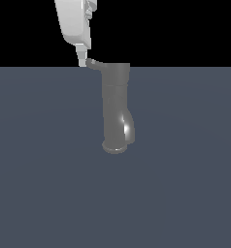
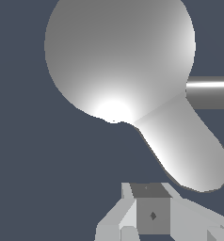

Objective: Turn on the faucet by rotating a designated handle.

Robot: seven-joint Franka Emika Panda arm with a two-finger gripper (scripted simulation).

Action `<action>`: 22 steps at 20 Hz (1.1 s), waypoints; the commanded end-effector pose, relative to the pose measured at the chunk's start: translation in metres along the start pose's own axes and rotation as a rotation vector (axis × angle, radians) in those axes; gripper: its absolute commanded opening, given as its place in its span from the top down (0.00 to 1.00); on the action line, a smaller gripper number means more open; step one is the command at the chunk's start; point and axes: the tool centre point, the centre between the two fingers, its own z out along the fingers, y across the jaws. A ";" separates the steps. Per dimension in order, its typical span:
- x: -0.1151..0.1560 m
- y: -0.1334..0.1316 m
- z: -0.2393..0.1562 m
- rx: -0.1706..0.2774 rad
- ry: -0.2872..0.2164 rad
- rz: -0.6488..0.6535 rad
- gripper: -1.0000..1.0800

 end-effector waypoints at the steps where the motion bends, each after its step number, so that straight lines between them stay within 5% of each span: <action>1: 0.010 0.009 0.000 -0.005 0.003 0.011 1.00; 15: 0.031 0.050 -0.001 -0.008 0.005 0.014 1.00; 17: 0.013 0.047 0.000 -0.008 0.004 -0.017 1.00; 22: 0.042 0.054 -0.001 -0.008 0.004 -0.006 1.00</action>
